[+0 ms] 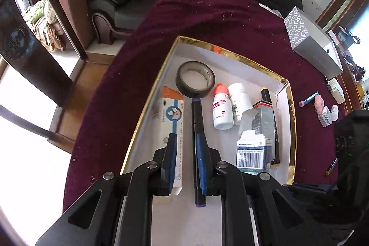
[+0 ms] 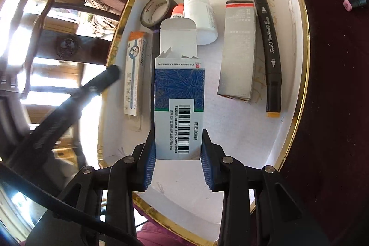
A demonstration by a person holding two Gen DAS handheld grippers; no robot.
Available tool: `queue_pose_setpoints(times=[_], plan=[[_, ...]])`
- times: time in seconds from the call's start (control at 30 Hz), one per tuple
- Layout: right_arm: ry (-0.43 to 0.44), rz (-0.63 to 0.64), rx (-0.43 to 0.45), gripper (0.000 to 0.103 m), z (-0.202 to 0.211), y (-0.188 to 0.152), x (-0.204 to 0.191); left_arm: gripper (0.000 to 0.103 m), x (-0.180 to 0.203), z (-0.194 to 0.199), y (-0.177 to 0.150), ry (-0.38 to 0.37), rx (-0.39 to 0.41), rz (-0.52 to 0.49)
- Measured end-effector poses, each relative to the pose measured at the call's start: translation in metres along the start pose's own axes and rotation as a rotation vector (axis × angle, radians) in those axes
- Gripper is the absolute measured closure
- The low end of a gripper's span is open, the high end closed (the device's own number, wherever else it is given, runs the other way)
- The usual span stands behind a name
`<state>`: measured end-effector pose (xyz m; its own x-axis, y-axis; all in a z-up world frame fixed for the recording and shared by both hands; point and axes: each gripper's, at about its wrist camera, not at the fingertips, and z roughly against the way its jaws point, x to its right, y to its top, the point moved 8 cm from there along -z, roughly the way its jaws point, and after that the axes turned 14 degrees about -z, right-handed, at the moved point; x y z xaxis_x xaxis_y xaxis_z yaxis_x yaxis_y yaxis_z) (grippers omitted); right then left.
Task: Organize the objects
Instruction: 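Carry the marker and blue-white box into the tray and open both grippers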
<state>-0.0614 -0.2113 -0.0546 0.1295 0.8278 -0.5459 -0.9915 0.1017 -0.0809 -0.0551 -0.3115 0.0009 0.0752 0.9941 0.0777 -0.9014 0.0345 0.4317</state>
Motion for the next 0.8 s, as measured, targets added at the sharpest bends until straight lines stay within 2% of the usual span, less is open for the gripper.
queue_pose_setpoints(times=[0.23, 0.3, 0.33, 0.37, 0.57, 0.63, 0.7, 0.8], plan=[[-0.093, 0.035, 0.000, 0.070, -0.012, -0.001, -0.002, 0.084, -0.006, 0.006, 0.000, 0.033, 0.009, 0.003], [-0.111, 0.044, 0.010, 0.062, -0.011, 0.001, -0.004, 0.070, -0.006, 0.008, -0.001, 0.039, 0.007, 0.009], [-0.118, 0.049, 0.012, 0.058, -0.010, 0.002, -0.005, 0.067, -0.006, 0.009, -0.001, 0.044, 0.007, 0.011], [-0.123, 0.055, 0.017, 0.050, -0.009, 0.002, -0.004, 0.063, -0.006, 0.011, -0.001, 0.049, 0.010, 0.011], [-0.139, 0.109, 0.058, 0.041, 0.009, -0.002, -0.008, 0.061, 0.000, 0.020, 0.002, 0.106, 0.015, -0.017], [-0.138, 0.120, 0.068, 0.040, 0.014, -0.005, -0.009, 0.061, 0.003, 0.023, 0.003, 0.113, 0.017, -0.021], [-0.131, 0.119, 0.075, 0.039, 0.021, -0.008, -0.005, 0.055, 0.009, 0.026, 0.003, 0.122, 0.015, -0.027], [-0.120, 0.112, 0.080, 0.039, 0.027, -0.009, 0.001, 0.055, 0.019, 0.030, 0.003, 0.129, 0.017, -0.041]])
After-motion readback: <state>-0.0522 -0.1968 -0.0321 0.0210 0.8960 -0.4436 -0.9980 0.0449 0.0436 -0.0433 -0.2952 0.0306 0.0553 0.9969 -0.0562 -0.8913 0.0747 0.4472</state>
